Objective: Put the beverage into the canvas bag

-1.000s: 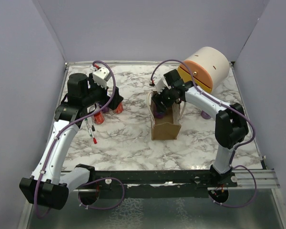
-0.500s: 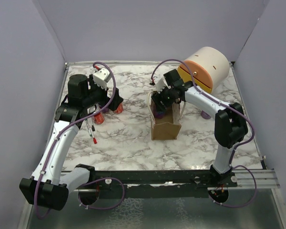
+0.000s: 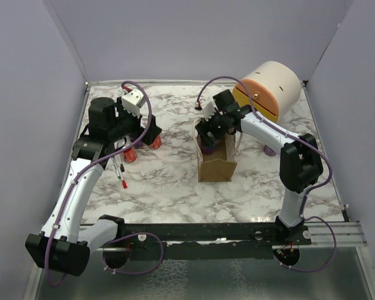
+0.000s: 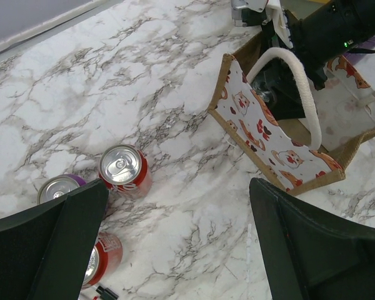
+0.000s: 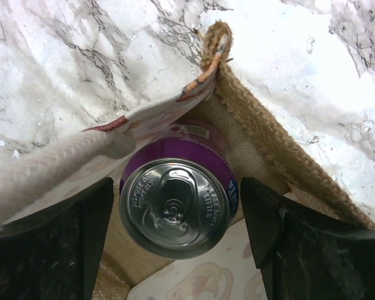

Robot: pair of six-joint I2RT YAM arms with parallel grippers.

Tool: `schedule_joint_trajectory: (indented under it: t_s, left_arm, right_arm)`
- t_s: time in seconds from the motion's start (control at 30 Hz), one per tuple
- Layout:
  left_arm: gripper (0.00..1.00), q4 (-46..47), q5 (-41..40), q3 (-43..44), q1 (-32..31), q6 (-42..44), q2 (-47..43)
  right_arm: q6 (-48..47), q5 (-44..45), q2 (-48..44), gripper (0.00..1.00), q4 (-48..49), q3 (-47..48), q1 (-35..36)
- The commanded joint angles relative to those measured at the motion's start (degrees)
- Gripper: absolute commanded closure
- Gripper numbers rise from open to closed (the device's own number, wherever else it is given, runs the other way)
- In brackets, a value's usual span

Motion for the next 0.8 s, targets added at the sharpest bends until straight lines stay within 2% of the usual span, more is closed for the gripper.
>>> schedule_joint_trajectory:
  t_s: [0.0, 0.23, 0.77]
  left_arm:
    - [0.0, 1.16, -0.52, 0.13, 0.37, 0.48, -1.62]
    - [0.0, 0.99, -0.67, 0.27, 0.36, 0.58, -1.66]
    - [0.01, 0.92, -1.29, 0.92, 0.37, 1.24, -1.17]
  right_arm:
    - [0.51, -1.09, -1.19, 0.16, -0.17, 2.03, 0.01]
    - [0.1, 0.06, -4.17, 0.12, -1.6, 3.54, 0.01]
    - [-1.83, 7.34, -19.39, 0.12, -0.49, 5.71, -0.07]
